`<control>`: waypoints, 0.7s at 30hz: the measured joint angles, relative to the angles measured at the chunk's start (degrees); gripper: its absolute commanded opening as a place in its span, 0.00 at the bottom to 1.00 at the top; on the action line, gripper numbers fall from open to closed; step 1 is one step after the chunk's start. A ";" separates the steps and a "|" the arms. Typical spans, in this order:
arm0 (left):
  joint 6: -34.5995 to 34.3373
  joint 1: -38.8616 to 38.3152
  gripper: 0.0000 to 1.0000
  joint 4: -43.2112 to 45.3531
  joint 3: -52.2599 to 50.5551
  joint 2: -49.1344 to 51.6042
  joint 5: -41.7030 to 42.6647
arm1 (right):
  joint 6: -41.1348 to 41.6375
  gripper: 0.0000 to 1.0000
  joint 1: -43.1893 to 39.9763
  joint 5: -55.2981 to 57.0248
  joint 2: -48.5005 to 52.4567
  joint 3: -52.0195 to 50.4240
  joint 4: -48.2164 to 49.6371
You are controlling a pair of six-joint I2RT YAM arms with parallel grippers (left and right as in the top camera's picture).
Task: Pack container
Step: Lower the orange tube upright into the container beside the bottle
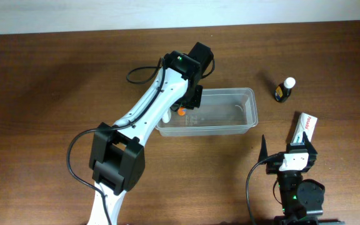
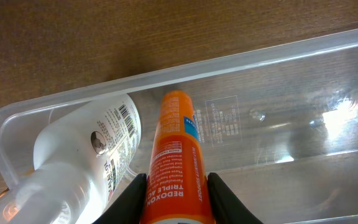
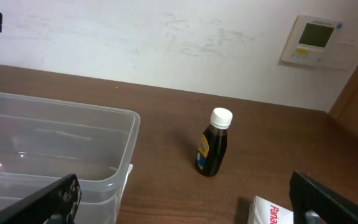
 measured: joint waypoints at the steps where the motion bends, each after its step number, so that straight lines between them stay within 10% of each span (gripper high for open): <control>1: -0.07 0.00 0.23 0.00 0.00 0.00 0.00 | 0.00 0.98 0.00 0.00 0.00 0.00 0.00; 21: -1.07 0.00 0.23 0.22 0.00 0.00 0.00 | 0.00 0.98 0.00 0.00 0.00 0.00 0.00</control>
